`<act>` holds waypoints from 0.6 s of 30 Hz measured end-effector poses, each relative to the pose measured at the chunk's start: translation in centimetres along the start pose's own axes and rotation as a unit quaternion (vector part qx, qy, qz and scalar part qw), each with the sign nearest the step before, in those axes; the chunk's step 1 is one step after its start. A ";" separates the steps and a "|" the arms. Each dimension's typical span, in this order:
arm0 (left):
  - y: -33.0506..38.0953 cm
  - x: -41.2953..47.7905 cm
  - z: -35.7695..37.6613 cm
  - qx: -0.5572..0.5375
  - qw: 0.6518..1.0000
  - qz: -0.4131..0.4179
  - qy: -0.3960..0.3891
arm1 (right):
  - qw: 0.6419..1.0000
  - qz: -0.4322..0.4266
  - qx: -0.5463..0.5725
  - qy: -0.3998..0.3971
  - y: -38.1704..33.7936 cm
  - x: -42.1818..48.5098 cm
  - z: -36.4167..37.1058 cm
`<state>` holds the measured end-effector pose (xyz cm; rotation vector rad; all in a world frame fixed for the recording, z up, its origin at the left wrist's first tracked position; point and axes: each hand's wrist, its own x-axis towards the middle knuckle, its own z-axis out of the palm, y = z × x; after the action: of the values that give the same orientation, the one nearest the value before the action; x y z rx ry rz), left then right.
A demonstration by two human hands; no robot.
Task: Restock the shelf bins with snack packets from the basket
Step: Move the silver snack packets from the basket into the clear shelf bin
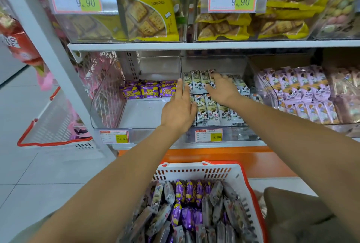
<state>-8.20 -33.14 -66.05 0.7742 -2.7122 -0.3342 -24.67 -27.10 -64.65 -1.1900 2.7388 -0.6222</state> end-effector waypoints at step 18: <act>-2.4 -15.1 3.1 -0.070 0.995 -0.003 0.069 | 0.976 -0.167 0.112 0.080 0.0 -19.1 6.8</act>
<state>4.07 -26.45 -72.96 0.7370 -2.5276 -0.4500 -9.85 -15.60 -72.29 -1.6160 2.5145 -1.0740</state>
